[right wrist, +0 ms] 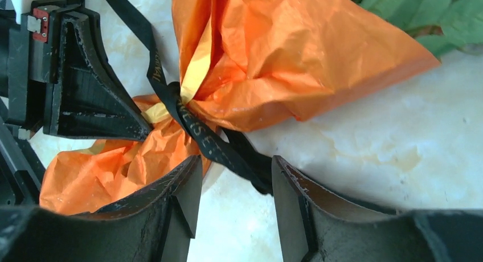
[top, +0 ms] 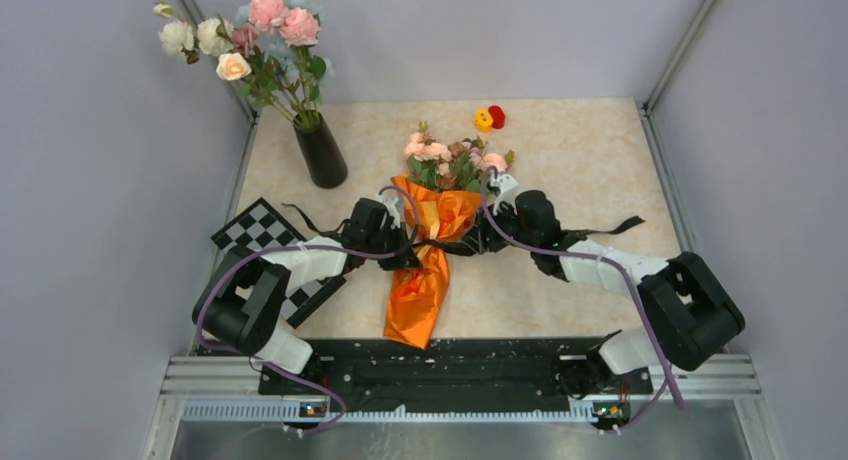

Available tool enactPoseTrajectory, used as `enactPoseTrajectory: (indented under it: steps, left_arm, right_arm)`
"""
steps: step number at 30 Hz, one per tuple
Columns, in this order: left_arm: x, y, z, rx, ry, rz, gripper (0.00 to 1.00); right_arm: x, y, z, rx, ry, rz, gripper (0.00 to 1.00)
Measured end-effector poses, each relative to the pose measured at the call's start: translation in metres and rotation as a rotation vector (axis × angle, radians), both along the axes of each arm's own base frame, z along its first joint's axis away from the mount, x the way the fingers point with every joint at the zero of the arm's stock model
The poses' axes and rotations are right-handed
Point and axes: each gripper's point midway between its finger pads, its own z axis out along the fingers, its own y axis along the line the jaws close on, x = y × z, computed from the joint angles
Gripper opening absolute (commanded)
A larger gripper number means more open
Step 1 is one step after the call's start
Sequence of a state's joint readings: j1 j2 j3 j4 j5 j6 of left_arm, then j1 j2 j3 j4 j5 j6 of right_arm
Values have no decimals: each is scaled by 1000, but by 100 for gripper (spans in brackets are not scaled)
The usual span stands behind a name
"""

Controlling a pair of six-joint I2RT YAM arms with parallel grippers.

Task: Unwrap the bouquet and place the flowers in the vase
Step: Untie the ribbon from the wrapping paper.

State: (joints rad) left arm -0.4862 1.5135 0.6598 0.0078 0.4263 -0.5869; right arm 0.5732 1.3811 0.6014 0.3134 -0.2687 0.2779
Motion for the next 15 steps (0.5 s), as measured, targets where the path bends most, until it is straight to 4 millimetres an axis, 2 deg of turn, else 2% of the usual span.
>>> enactPoseTrajectory:
  steps: [6,9,15]
  left_arm:
    - [0,0,0,1,-3,-4,0]
    - [0,0,0,1,-4,-4,0]
    - [0,0,0,1,-4,-4,0]
  right_arm:
    - [9,17,-18,-45,46,87,45]
    - [8,18,-29,-68,75,105,43]
    - [2,20,-39,-79,105,131,41]
